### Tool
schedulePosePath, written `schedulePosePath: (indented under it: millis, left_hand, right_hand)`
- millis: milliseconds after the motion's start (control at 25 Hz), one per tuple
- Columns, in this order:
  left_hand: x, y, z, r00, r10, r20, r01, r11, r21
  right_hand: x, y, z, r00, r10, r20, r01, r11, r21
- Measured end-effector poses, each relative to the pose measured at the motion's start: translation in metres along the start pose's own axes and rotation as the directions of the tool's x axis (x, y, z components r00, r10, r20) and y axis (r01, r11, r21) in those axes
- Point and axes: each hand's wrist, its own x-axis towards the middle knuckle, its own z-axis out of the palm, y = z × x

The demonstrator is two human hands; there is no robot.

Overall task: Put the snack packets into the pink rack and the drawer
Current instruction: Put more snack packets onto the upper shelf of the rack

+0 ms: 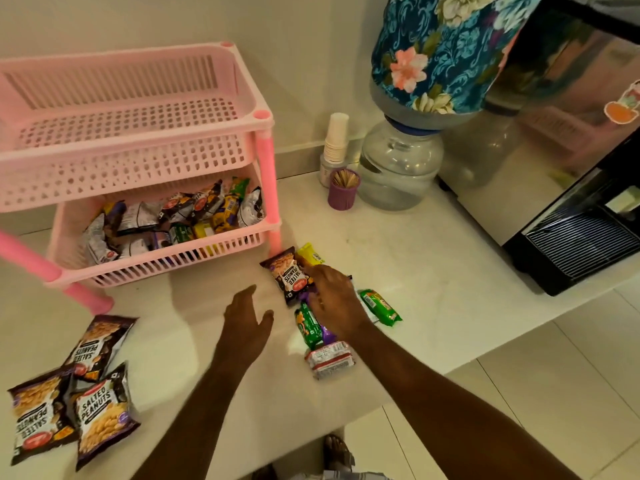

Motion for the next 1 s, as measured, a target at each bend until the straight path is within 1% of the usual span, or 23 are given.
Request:
schedulePosePath:
  millis: [120,240,280,400,560,640,800,880,1000]
  left_hand:
    - [-0.005,0.019,0.026,0.995,-0.062,0.078,0.068,0.995,-0.074]
    - [-0.008,0.040,0.046,0.988,-0.111,0.105,0.117,0.992,-0.055]
    - [-0.010,0.046,0.051,0.990,-0.099,0.097,0.102,0.995,-0.019]
    - [-0.015,0.063,0.063,0.996,0.023,0.087,-0.035,0.991,0.133]
    - [-0.013,0.082,0.080,0.983,0.140,0.119,-0.169,0.945,0.280]
    - [-0.010,0.091,0.092,0.981,0.140,0.138,-0.180,0.918,0.353]
    - [0.000,0.107,0.110,0.985,0.135,0.107,-0.168,0.891,0.423]
    - [0.006,0.115,0.115,0.984,0.113,0.139,-0.164,0.879,0.447]
    - [0.016,0.122,0.120,0.974,0.067,0.215,-0.166,0.856,0.489]
  right_hand:
    - [-0.015,0.040,-0.013,0.995,0.093,0.033,-0.092,0.995,-0.045]
    - [-0.027,0.072,-0.025,0.988,0.140,0.059,-0.135,0.988,-0.071]
    - [-0.031,0.079,-0.027,0.987,0.143,0.071,-0.138,0.987,-0.081]
    - [-0.040,0.094,-0.032,0.976,0.178,0.124,-0.166,0.981,-0.099]
    - [-0.053,0.109,-0.032,0.945,0.261,0.196,-0.248,0.964,-0.092]
    - [-0.058,0.116,-0.031,0.933,0.283,0.223,-0.272,0.959,-0.077]
    - [-0.065,0.128,-0.029,0.918,0.309,0.250,-0.310,0.950,-0.037]
    - [-0.068,0.133,-0.027,0.929,0.278,0.244,-0.287,0.958,0.000]
    - [-0.072,0.136,-0.027,0.932,0.267,0.244,-0.291,0.954,0.067]
